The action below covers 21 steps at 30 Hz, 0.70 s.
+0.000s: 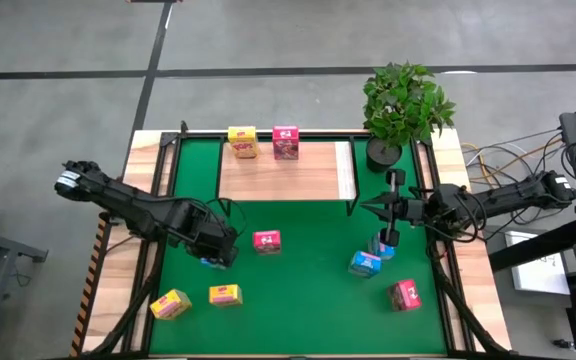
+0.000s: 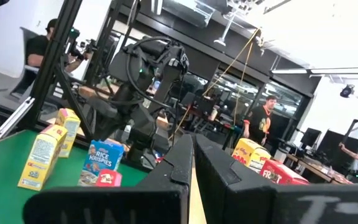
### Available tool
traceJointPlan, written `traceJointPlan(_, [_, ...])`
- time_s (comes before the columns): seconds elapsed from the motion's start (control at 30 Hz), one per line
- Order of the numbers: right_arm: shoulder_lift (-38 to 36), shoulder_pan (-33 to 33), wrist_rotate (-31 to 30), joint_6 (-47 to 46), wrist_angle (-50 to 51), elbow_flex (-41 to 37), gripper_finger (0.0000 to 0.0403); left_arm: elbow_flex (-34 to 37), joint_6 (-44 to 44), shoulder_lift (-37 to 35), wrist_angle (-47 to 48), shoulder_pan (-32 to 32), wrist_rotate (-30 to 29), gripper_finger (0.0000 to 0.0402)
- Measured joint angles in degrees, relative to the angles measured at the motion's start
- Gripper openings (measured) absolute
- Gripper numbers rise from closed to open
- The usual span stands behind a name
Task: Stack cereal on shelf
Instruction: Put the top left blue cereal box on the shelf
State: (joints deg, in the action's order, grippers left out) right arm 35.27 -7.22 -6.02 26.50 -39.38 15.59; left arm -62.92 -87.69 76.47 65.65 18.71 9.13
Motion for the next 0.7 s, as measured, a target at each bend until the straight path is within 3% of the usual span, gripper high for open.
traceJointPlan(0.23, [0.0,0.0,0.0,0.0,-0.4,0.0,0.0009,0.0,-4.4,0.0,-0.9,1.4,1.7,0.0111])
traceJointPlan(0.47, [0.0,0.0,-0.1,1.3,-1.7,0.0,0.0009,0.0,-10.1,-0.3,3.4,2.4,-1.1,0.0109])
traceJointPlan(0.7, [0.0,0.0,-0.1,1.9,-2.0,0.0,0.0009,0.0,-9.4,-0.7,3.4,2.7,-2.3,0.0102])
